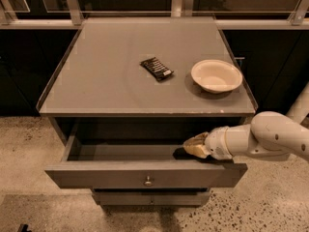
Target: Open top drawer
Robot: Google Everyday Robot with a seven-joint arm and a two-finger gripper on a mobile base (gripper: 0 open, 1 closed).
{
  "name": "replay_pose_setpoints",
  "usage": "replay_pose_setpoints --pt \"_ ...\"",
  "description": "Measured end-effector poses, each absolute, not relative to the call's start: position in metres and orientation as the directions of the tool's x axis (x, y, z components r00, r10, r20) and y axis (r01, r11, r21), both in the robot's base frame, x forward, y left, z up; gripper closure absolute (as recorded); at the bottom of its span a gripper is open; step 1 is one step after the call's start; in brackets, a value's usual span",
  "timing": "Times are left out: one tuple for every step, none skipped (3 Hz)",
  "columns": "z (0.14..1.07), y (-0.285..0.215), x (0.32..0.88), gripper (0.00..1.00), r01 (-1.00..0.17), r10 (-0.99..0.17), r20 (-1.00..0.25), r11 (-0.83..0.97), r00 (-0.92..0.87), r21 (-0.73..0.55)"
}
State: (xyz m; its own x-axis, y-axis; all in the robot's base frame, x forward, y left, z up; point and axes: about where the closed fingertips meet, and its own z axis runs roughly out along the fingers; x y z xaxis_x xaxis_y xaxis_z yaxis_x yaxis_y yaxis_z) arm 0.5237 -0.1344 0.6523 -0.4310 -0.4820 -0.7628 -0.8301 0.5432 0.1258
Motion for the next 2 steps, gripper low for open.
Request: replay_pose_setpoints --pt "0.646 -0.129 0.502 1.0 -0.825 -0.489 -0.74 0.543 -0.462 0.156" --pt "0.652 -0.125 0.48 1.0 -0.808 -0.483 -0.732 0.568 -0.48 0.155"
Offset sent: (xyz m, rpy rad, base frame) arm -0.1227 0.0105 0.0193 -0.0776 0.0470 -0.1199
